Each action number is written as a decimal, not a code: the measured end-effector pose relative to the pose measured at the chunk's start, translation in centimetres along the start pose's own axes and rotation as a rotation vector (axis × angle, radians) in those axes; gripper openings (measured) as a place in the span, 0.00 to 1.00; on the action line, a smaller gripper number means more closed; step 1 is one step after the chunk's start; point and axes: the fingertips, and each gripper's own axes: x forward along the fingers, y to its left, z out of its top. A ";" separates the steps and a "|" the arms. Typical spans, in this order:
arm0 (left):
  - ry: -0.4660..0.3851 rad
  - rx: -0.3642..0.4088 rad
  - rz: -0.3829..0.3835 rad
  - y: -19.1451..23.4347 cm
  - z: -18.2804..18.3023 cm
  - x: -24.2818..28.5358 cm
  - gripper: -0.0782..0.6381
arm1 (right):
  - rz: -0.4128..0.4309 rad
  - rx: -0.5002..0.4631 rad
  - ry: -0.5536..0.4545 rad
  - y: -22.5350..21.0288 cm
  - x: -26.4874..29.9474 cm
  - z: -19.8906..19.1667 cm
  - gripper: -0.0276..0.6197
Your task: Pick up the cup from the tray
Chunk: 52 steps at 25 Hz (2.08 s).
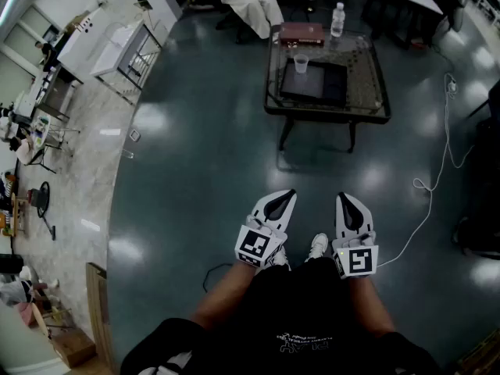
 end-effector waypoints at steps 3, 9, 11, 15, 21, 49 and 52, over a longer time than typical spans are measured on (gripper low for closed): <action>0.002 -0.005 0.007 -0.2 -0.1 -0.6 0.12 | 0.007 -0.012 -0.002 0.4 -0.2 0.4 0.05; -0.002 -0.008 0.023 -0.6 0.2 -0.1 0.12 | 0.025 -0.016 -0.018 -0.4 -0.3 0.9 0.05; -0.005 -0.017 0.030 -1.0 0.4 0.0 0.12 | 0.032 -0.017 -0.031 -0.7 -0.5 1.1 0.05; -0.010 -0.005 0.037 -1.7 0.6 0.4 0.12 | 0.045 -0.003 -0.075 -1.5 -1.1 1.9 0.05; -0.007 -0.010 0.059 -3.2 1.1 1.8 0.12 | 0.082 -0.002 -0.094 -2.9 -2.1 2.0 0.05; -0.007 0.015 0.115 -2.7 2.4 8.5 0.12 | 0.111 0.019 -0.083 -10.2 0.8 0.9 0.05; -0.005 0.011 0.117 -1.3 2.6 9.3 0.12 | 0.113 0.021 -0.084 -10.6 2.7 1.1 0.05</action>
